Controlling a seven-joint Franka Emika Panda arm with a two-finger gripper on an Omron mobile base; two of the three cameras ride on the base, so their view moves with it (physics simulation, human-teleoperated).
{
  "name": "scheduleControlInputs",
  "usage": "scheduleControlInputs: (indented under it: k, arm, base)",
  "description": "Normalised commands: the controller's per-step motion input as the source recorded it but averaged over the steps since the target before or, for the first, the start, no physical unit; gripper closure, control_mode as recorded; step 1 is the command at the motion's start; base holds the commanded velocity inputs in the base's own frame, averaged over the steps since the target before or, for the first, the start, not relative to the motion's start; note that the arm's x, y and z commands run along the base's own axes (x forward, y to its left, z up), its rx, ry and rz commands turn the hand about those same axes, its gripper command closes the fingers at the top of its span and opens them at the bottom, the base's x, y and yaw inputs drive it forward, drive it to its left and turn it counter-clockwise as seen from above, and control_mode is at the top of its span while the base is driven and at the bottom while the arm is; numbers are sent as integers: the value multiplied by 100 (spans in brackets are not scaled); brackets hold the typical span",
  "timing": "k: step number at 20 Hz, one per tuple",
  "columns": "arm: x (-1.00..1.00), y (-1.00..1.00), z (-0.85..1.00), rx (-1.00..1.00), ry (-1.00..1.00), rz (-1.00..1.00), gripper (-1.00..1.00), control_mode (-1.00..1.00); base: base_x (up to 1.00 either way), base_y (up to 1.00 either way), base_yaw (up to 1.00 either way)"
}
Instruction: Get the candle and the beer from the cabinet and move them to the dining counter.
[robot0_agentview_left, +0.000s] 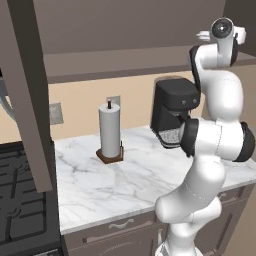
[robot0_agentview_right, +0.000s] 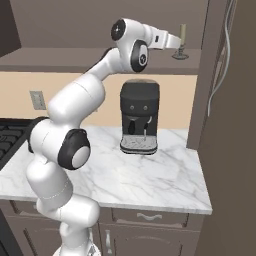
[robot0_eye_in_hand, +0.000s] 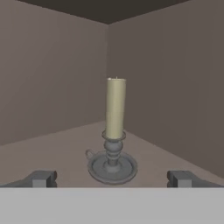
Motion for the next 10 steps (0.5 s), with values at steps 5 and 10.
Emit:
scheduleControlInputs:
  k: [5,10]
  arm:
    - [20,-8,0,2,9,0,-100,-100]
    - [29,-5,0,6,2,0,-100,-100]
  base:
    - [0,0,0]
    - [0,0,0]
